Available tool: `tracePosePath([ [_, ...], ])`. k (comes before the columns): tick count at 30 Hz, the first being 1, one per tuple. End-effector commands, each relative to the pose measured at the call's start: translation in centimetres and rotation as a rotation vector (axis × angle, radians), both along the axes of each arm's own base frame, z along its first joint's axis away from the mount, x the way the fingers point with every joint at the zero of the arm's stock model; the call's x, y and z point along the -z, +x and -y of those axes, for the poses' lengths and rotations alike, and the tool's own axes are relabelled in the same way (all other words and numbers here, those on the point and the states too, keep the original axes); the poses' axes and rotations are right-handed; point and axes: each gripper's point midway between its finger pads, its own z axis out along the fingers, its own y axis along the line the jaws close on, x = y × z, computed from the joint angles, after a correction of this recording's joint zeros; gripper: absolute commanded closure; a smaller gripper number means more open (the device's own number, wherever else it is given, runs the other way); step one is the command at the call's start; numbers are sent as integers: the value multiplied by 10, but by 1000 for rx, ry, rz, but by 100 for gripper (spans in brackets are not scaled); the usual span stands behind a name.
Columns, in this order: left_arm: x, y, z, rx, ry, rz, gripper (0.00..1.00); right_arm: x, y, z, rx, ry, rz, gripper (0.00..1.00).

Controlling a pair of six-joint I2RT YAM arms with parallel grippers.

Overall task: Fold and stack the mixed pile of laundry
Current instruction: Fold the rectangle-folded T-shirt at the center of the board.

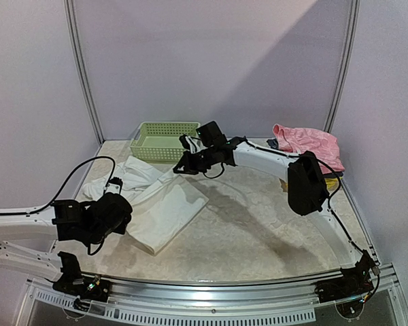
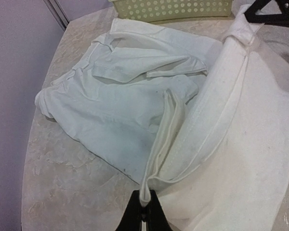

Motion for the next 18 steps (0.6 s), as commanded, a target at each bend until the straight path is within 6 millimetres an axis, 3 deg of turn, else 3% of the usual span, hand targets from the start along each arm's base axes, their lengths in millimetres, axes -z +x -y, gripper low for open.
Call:
tracePosePath([
  [1,6,1,-4,-44,-44,-12,100,5,8,-5,13,27,4,97],
  [9,13,5,-9,-111,-59,5,100,8,6,-10,10,34,8,92],
  [14,26,17,-26,-250,-46,52,98,-5,8,-13,6,59,22,70],
  [18,27,25,-35,-299,-22,63,61,-18,4,-12,-10,68,25,61],
])
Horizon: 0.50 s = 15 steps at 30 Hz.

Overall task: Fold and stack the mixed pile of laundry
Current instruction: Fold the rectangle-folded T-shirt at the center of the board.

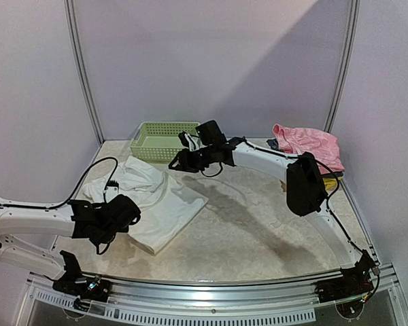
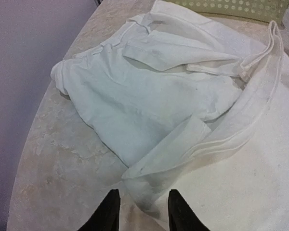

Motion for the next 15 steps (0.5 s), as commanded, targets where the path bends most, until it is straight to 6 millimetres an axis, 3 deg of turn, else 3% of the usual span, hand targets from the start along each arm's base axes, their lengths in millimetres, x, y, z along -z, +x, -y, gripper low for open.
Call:
tracePosePath([
  [1,-6,13,-14,-98,-3,60,54,-14,-5,-3,-30,15,16,60],
  [4,-13,19,-15,-109,12,75,38,-24,-13,7,-54,-28,32,56],
  [7,-26,25,-9,-73,32,80,34,-33,-18,33,-58,-84,61,52],
  [8,-30,28,-5,-49,31,79,34,-44,-18,48,-48,-94,82,51],
  [11,-39,32,6,20,26,75,34,-38,-16,100,20,-147,94,47],
  [12,-39,33,10,42,22,70,34,-54,-17,120,52,-137,117,46],
  [13,-39,33,13,61,13,67,34,-48,-17,139,85,-149,108,45],
  [15,-39,32,16,81,-11,67,35,-62,-19,175,146,-148,116,42],
])
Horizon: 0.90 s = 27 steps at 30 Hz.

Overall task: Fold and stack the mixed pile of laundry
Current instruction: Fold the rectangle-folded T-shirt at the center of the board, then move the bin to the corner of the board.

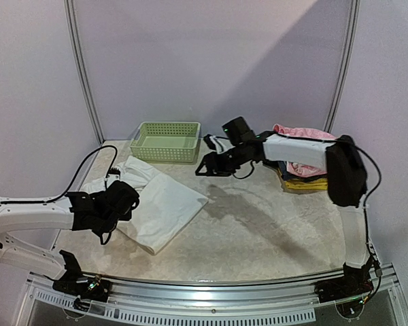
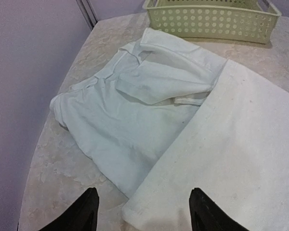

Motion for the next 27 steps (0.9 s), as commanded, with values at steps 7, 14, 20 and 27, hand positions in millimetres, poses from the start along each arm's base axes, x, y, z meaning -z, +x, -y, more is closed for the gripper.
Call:
tracePosePath([
  [7,7,6,18,122,-122,-47,35,-23,1,112,139,-50,65,36],
  [14,24,18,8,92,-200,-101,36,14,-10,106,71,-67,-29,30],
  [20,24,29,-7,53,-254,-104,36,35,-15,100,26,-63,-81,26],
  [27,16,44,-16,38,-249,-92,36,49,-19,96,-6,-56,-112,22],
])
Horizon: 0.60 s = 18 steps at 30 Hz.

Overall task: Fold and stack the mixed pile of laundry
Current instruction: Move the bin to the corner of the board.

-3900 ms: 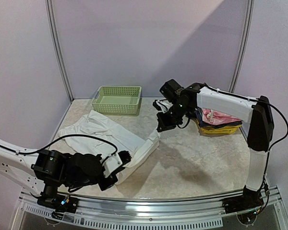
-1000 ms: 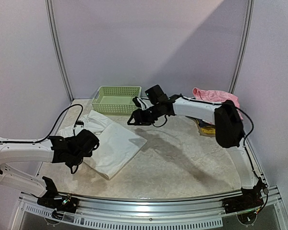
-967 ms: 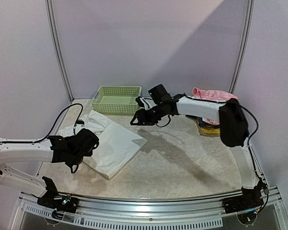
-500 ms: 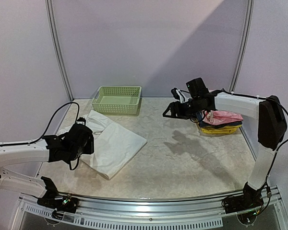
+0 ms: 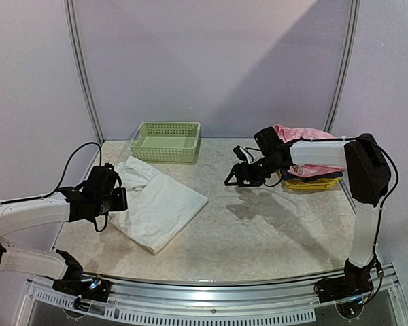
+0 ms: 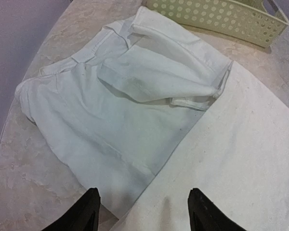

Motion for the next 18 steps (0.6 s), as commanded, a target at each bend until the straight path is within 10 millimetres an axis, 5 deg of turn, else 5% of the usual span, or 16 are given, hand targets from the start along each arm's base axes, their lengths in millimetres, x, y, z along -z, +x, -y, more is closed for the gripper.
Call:
tracePosePath([
  [1,-8,16,1,14,-17,12,36,13,-5,-4,-39,13,-33,22],
  [18,-16,76,15,35,-40,42,35,39,-9,-15,-89,49,-108,18],
])
